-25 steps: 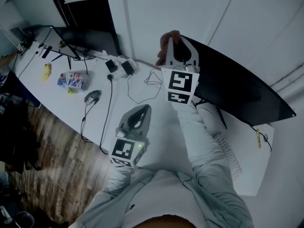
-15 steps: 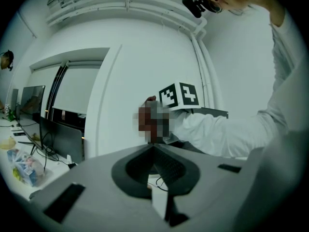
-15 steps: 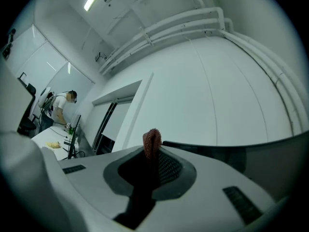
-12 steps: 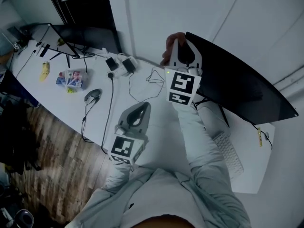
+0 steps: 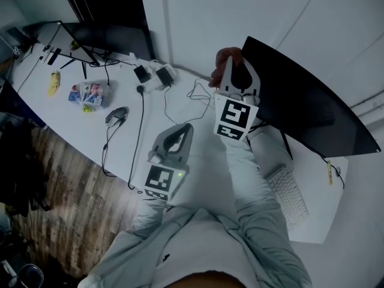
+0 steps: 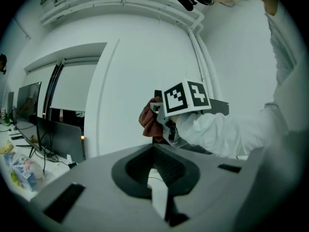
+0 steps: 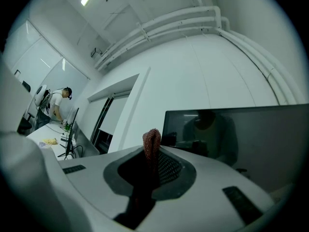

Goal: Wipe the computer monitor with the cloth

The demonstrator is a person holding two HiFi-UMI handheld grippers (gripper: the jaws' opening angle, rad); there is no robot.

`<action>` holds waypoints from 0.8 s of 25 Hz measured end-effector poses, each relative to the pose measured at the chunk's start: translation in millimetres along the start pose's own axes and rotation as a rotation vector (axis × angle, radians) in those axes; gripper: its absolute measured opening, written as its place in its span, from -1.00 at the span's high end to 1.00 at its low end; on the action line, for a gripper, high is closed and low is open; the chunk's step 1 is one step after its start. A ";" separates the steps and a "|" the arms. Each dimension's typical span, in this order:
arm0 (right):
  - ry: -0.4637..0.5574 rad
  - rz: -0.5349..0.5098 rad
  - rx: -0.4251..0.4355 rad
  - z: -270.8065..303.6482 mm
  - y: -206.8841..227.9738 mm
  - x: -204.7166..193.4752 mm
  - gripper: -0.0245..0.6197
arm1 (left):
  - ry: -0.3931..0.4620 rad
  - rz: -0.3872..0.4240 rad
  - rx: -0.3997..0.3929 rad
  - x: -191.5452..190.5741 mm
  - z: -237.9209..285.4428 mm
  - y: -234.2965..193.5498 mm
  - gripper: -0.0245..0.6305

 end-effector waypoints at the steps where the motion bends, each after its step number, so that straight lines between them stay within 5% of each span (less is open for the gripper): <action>1: -0.008 0.001 0.002 -1.1 -1.3 -5.1 0.79 | -0.002 0.000 -0.001 -1.8 1.3 -1.2 0.86; 20: -0.214 0.006 0.048 -18.5 -35.8 -114.7 0.79 | -0.056 -0.047 0.006 -42.9 3.1 -14.2 0.86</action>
Point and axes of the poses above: the fingertips, and each gripper's own axes: z forward along the fingers, y to its right, x out of its top, the point moved 5 cm from there along -z, backward along the fingers, and after that the axes turned 8 degrees about -z, right-handed, at the moved point
